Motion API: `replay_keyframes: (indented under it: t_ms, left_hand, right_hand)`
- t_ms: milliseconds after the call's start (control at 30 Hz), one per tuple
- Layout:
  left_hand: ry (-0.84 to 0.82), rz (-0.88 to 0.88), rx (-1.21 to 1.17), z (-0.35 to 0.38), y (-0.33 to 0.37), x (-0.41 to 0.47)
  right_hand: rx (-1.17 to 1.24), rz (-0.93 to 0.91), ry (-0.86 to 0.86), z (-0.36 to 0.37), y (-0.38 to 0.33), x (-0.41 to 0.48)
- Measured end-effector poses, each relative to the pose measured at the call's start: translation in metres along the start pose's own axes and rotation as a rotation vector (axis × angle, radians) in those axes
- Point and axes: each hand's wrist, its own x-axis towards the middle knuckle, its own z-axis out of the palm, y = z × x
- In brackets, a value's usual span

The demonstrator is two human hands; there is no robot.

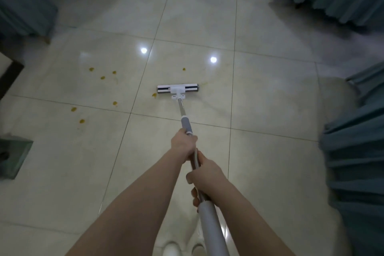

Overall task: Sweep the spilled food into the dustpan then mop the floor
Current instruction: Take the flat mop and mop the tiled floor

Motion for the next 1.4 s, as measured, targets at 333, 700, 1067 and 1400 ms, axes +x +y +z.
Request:
replay_keyframes:
  t_ms: [333, 700, 1067, 1400]
  left_hand:
    - [0.026, 0.03, 0.107, -0.01, 0.113, 0.127]
    - [0.054, -0.012, 0.071, -0.046, 0.23, 0.278]
    - [-0.012, -0.058, -0.05, -0.075, 0.229, 0.296]
    - [-0.087, -0.109, -0.202, 0.0, 0.127, 0.139]
  right_hand:
    - [-0.027, -0.043, -0.014, -0.053, -0.131, 0.096]
    - [-0.04, -0.062, 0.017, -0.082, -0.289, 0.197]
    - [0.217, -0.057, -0.019, -0.053, -0.299, 0.21]
    - [0.334, -0.068, -0.003, -0.067, -0.129, 0.086]
